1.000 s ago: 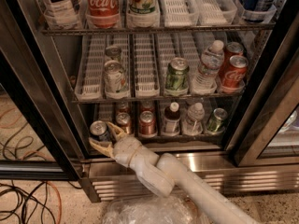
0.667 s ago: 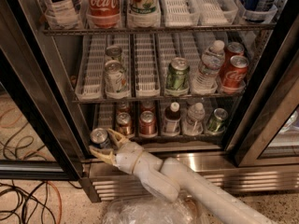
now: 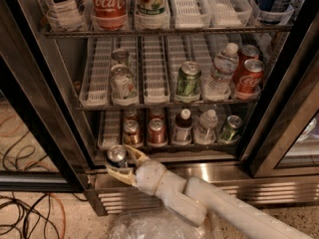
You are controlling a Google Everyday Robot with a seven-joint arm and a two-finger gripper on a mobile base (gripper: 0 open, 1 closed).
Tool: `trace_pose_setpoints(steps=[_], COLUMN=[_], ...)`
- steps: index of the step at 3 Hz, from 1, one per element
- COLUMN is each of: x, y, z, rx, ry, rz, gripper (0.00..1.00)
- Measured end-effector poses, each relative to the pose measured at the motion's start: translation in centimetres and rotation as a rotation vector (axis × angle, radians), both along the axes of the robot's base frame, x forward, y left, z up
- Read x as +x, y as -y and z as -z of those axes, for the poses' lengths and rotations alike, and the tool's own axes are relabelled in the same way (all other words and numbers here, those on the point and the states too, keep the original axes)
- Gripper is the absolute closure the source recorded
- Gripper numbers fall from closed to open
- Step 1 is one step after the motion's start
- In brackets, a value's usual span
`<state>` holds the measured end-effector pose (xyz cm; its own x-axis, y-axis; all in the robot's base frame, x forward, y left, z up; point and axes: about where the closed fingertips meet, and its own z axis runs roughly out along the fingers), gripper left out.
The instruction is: Pick pepsi can from bottom shelf of fridge
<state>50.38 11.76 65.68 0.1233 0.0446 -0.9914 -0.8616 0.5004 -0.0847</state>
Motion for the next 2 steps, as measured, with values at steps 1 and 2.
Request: trace_pose_setpoints(steps=[1,2], x=[-1.4,-3.0], y=[2.3,4.5], z=[0.3,0.9], rx=[0.001,-0.007], ry=[0.006,0.002], rz=[-0.001,0.009], gripper=[1.0,1.0])
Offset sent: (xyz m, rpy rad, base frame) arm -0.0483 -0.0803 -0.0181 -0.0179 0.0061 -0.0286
